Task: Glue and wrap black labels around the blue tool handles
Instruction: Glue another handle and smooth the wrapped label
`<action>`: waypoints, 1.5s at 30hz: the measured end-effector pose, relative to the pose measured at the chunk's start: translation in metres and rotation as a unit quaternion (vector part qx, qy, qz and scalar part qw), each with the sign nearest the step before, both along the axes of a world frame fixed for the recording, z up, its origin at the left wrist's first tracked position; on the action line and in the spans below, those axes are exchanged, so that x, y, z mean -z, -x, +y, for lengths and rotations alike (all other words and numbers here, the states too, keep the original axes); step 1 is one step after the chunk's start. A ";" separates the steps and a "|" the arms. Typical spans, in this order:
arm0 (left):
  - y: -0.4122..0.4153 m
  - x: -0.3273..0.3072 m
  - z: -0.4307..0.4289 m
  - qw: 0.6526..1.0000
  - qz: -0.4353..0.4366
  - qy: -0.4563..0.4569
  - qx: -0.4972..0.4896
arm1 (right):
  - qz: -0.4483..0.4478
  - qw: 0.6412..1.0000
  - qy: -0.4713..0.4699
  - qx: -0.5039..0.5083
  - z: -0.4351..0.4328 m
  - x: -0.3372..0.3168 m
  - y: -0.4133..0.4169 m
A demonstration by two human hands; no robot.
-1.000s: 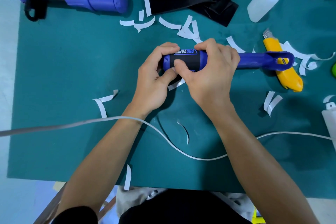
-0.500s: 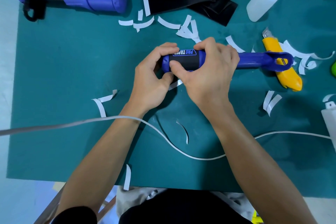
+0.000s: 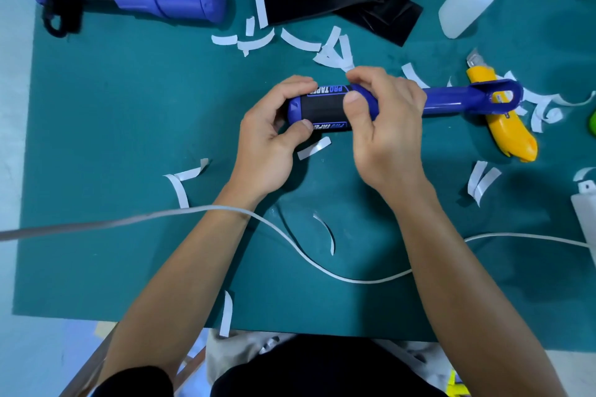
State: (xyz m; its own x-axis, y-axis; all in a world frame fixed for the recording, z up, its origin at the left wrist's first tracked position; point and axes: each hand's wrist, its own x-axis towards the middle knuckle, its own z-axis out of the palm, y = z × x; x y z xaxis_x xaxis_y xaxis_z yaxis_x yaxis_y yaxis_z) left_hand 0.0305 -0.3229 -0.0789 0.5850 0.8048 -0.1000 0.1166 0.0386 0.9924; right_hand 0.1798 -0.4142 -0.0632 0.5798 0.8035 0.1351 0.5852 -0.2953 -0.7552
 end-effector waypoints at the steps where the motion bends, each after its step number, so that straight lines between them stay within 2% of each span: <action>1: -0.001 0.000 -0.001 1.000 -0.003 0.002 0.000 | 0.009 1.000 0.003 -0.007 -0.003 0.000 -0.004; 11: -0.002 0.002 -0.005 0.999 0.018 -0.037 -0.010 | 0.051 0.998 0.028 -0.027 -0.012 -0.001 -0.016; 18: -0.005 0.004 -0.004 0.997 0.037 -0.065 -0.014 | 0.028 0.998 0.040 -0.045 -0.011 -0.004 -0.016; 25: 0.000 0.000 0.000 0.999 0.019 -0.025 0.011 | 0.050 0.996 0.054 -0.053 -0.014 -0.005 -0.018; 32: -0.006 0.001 -0.006 0.979 0.102 -0.172 0.028 | 0.011 0.996 0.047 -0.076 -0.022 -0.010 -0.020; 38: -0.001 0.005 -0.004 0.972 0.102 -0.206 0.048 | -0.137 0.986 0.027 -0.096 -0.026 -0.002 -0.031; 45: -0.004 0.006 -0.006 0.965 0.115 -0.230 0.051 | -0.132 0.987 0.015 -0.092 -0.027 0.001 -0.029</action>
